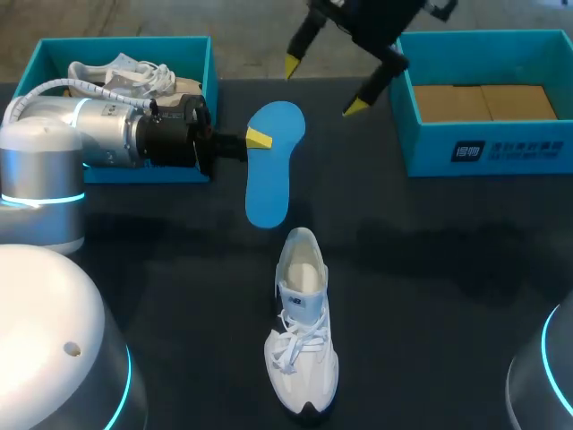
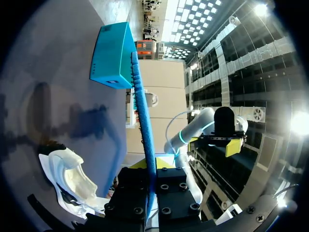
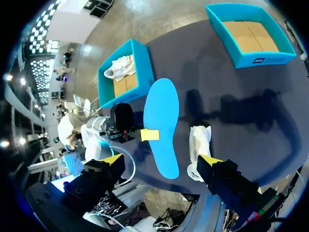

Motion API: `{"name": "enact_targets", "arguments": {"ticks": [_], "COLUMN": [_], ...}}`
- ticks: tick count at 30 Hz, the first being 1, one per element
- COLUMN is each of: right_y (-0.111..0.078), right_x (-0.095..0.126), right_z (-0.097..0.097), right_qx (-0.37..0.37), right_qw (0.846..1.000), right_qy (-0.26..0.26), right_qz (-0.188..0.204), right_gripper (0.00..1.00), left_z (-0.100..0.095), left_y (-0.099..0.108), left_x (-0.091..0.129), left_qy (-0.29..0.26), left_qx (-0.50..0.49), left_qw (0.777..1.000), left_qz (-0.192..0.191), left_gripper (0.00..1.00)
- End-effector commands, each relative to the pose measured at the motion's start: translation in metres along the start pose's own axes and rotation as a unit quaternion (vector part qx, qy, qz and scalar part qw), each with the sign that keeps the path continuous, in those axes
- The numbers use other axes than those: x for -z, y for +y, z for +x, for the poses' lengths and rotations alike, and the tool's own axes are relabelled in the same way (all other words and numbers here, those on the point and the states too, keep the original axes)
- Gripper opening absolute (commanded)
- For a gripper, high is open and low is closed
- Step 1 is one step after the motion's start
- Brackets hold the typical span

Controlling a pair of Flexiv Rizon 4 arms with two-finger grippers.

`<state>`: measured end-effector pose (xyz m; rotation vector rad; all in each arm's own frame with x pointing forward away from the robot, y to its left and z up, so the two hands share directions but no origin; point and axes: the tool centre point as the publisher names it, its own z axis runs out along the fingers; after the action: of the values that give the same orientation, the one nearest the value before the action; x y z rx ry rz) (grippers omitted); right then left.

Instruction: Take the shoe out of the shoebox, open the shoe tongue, remove and reinsert the insole, then place the shoe into the shoebox

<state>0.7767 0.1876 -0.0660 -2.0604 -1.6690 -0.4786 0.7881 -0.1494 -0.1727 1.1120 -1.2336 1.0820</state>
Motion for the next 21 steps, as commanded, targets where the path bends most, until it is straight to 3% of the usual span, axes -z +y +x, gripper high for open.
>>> {"name": "enact_targets", "arguments": {"ticks": [1, 21], "right_y": [-0.001, 0.004], "right_x": [-0.005, -0.018], "right_z": [-0.010, -0.028], "right_qx": [0.005, 0.022], "right_qw": [0.966, 0.927], "right_qy": [0.259, 0.375], "right_qz": [-0.002, -0.002], "right_gripper": [1.00, 1.00], "left_z": [0.000, 0.000], "left_y": [0.001, 0.001], "left_x": [0.000, 0.000], "left_qy": [-0.001, -0.001], "left_qx": [0.000, 0.000], "left_qw": [1.000, 1.000], "left_qz": [0.001, 0.001], "left_gripper": [0.00, 0.00]}}
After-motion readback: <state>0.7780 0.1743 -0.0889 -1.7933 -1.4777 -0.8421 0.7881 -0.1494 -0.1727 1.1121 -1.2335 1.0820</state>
